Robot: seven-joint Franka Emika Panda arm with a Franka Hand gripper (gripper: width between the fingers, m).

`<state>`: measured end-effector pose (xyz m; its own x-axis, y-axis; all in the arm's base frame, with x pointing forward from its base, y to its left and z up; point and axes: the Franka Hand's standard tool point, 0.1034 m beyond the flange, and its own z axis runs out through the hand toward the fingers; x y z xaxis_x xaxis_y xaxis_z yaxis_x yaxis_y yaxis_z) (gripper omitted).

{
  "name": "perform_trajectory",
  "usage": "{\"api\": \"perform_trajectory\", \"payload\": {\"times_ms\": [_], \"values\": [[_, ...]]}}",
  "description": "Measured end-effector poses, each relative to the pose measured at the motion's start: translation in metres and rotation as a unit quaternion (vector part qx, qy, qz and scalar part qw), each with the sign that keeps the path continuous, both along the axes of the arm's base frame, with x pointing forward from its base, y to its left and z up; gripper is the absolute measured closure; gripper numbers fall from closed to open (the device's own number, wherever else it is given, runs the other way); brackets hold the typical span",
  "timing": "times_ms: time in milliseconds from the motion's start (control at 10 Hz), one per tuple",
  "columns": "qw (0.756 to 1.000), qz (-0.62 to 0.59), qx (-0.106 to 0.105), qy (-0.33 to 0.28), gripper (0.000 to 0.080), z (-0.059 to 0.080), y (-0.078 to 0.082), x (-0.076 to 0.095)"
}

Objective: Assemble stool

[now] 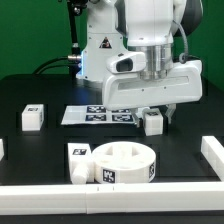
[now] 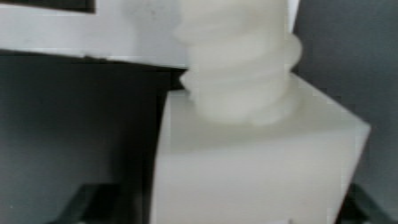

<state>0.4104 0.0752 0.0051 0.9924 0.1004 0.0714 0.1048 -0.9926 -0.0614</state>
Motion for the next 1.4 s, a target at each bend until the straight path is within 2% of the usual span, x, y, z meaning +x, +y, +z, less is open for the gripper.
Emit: {"api": "perform_trajectory", "payload": {"times_ms": [100,200,300,400,600,800,1000,1200,1300,1400], "values": [[1.000,0.004,0.001,0.016,0.0204,0.013,0.001,0.005],[1.000,0.010,0.001,0.026,0.0166,0.031,-0.002,0.014],[0.999,0.009,0.003,0.038,0.0166,0.048,-0.005,0.028],[0.999,0.012,0.006,0.046,0.0152,0.064,-0.006,0.048],[0.996,0.082,0.007,0.026,0.0150,0.085,-0.009,0.083],[0.997,0.069,0.007,0.030,0.0150,0.079,-0.007,0.076],[0.995,0.090,0.005,0.030,0.0150,0.080,-0.011,0.078],[0.981,0.189,0.000,0.029,0.0150,0.085,-0.036,0.130],[0.974,0.225,0.000,0.028,0.0150,0.080,-0.037,0.151],[0.973,0.228,0.002,0.028,0.0150,0.076,-0.035,0.154]]}}
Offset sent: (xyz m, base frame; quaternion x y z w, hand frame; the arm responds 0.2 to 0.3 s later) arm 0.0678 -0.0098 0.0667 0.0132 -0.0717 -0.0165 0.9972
